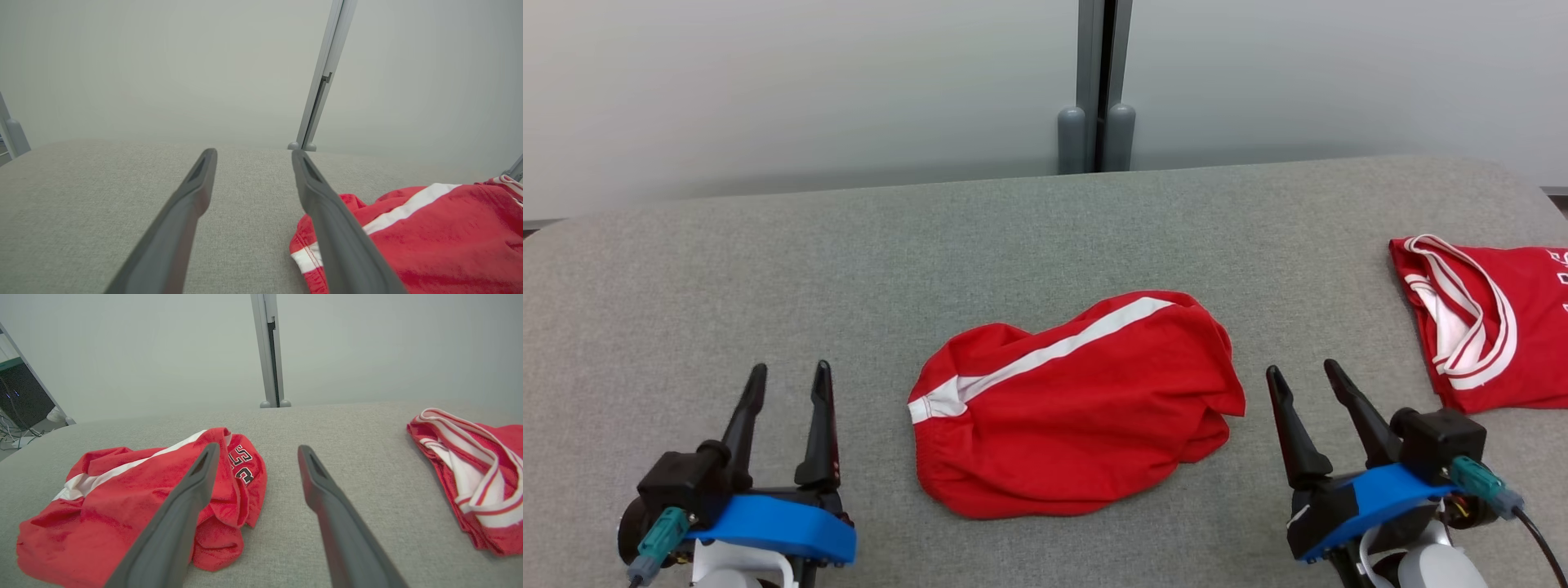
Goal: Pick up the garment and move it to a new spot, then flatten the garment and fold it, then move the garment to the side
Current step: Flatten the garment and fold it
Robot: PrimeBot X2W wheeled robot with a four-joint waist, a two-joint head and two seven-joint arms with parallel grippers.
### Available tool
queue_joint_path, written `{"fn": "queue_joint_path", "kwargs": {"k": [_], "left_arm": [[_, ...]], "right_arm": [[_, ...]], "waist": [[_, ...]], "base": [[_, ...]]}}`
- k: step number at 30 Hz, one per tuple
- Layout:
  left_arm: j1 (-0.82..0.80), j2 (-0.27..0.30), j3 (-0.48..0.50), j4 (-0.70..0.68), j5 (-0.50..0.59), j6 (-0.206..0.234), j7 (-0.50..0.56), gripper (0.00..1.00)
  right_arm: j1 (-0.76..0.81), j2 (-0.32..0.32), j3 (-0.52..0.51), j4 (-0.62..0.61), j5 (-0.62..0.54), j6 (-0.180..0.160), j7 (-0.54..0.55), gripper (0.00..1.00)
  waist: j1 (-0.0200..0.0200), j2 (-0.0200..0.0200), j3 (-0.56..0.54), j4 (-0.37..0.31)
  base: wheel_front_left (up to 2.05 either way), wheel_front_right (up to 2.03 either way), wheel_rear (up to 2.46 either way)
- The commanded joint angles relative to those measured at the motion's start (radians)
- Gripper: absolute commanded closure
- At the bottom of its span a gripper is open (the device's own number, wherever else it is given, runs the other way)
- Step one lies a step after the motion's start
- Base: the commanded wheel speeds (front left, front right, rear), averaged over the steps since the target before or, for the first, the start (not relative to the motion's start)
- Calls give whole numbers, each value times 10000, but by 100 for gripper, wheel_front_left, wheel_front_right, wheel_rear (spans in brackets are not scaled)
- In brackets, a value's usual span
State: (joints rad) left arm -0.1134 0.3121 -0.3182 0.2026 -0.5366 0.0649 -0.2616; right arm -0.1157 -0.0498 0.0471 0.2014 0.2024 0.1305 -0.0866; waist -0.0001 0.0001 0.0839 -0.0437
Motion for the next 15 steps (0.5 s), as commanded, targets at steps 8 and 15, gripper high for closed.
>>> {"fn": "queue_joint_path", "kwargs": {"k": [8, 15], "left_arm": [[-12, -229, 447, 45, 470, -412, -44, 0], [-388, -495, 509, 368, 752, -785, -43, 0]], "right_arm": [[-1580, -16, 387, 323, 680, 6, 2375, 0], [-3180, -13, 504, 1759, 879, 6, 4862, 0]], "waist": [[1, -1, 482, 79], [1, -1, 793, 377]], "base": [[0, 0, 0], [0, 0, 0]]}}
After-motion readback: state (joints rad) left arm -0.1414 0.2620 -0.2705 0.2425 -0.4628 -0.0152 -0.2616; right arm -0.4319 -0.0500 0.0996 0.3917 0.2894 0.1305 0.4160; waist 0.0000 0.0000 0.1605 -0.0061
